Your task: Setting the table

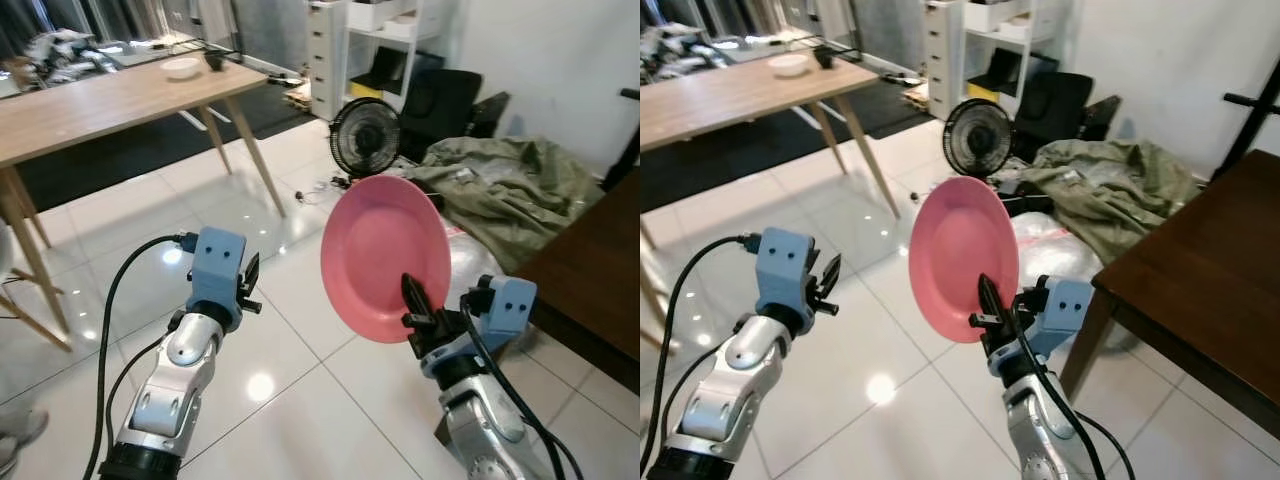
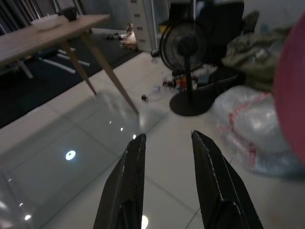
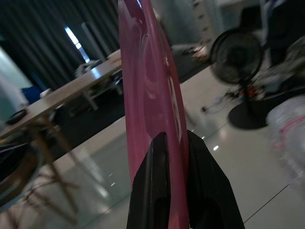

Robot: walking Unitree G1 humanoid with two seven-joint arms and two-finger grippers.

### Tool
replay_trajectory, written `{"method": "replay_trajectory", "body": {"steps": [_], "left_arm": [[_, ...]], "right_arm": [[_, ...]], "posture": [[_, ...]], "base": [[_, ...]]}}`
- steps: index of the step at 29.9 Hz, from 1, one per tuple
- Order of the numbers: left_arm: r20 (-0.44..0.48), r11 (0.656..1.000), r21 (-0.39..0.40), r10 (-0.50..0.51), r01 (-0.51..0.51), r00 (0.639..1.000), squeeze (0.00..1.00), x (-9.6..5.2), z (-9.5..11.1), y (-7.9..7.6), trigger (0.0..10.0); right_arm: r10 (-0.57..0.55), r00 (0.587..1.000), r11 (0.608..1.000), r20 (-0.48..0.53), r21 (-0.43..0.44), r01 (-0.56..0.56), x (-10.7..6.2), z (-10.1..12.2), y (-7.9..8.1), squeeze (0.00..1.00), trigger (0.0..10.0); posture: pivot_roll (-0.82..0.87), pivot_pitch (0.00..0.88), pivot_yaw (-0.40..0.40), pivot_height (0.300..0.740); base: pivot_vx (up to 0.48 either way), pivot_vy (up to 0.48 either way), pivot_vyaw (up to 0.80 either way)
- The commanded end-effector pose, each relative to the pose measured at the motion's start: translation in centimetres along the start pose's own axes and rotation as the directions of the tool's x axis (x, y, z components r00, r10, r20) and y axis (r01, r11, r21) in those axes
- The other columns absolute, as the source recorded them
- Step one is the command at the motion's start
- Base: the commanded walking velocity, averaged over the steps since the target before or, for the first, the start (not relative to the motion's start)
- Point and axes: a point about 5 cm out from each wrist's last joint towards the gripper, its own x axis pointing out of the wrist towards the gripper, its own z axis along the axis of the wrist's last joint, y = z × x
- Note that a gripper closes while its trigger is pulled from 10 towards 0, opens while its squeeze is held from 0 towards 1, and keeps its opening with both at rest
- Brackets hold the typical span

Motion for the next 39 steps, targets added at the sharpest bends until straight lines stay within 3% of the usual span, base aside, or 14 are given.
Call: {"method": "replay_trajectory", "body": {"steps": [1, 39], "left_arm": [[-0.001, 1.0, 0.016, 0.018, -0.018, 1.0, 0.0, 0.23, 0.11, 0.55, 10.0], [0.015, 0.999, 0.022, 0.027, -0.027, 1.0, 0.0, 0.35, 0.24, 0.65, 10.0]], "right_arm": [[0.005, 1.0, 1.0, -0.006, 0.009, -0.005, 0.07, -0.24, 0.45, 0.0, 10.0], [0.031, 1.0, 0.999, -0.004, 0.011, -0.031, 0.28, -0.27, 0.68, 0.0, 10.0]], "posture": [[0.03, 0.065, 0.129, 0.74], [0.03, 0.062, 0.129, 0.74]], "base": [[0.461, 0.0, 0.0], [0.461, 0.0, 0.01]]}}
